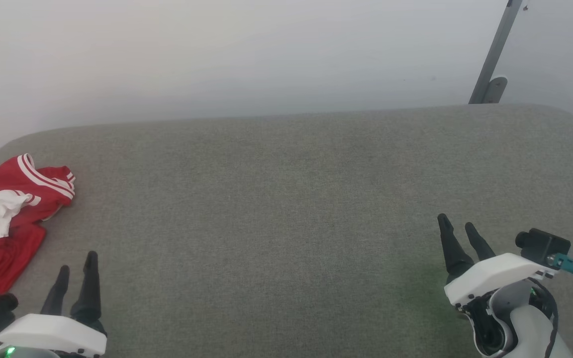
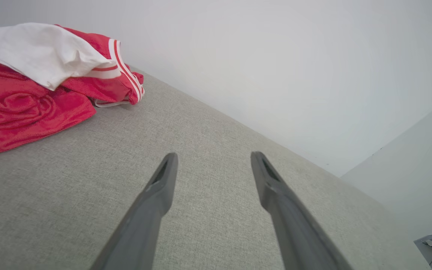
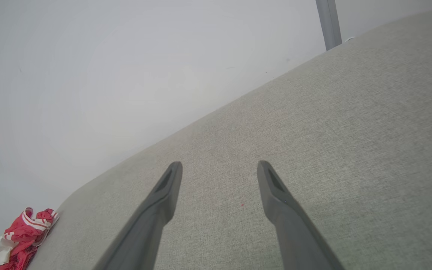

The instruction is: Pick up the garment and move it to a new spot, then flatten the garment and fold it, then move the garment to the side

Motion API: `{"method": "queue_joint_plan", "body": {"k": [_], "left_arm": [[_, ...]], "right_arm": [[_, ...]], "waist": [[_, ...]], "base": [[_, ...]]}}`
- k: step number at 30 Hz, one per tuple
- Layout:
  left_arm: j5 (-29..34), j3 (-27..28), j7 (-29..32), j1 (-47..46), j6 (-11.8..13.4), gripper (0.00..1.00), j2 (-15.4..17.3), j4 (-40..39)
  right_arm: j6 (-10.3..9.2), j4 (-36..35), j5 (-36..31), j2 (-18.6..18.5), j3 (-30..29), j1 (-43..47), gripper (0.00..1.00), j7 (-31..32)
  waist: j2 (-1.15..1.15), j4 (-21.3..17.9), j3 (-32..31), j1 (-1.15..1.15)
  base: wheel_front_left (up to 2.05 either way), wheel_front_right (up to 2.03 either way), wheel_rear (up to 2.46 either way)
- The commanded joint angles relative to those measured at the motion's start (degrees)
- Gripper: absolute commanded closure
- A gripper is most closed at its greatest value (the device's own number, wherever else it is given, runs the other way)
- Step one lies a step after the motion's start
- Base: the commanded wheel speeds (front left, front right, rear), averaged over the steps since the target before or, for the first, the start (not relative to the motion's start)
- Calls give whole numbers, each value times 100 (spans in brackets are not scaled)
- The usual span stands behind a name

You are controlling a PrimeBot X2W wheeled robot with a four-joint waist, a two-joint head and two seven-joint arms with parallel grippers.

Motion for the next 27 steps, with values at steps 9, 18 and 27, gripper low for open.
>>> {"method": "queue_joint_plan", "body": {"k": [9, 18, 27], "left_arm": [[616, 295, -188, 67, -249, 0, 11, -55], [1113, 447, -305, 91, -412, 0, -21, -20], [1528, 514, -426, 124, -508, 0, -10, 17]], "right_arm": [[15, -95, -685, 20, -42, -92, 0, -90], [16, -144, -1181, 46, -38, -79, 0, -124], [16, -158, -1611, 63, 14, -103, 0, -137]], "waist": [[0, -32, -3, 0], [0, -49, -26, 0], [0, -72, -41, 0]], "base": [[0, 0, 0], [0, 0, 0], [0, 0, 0]]}}
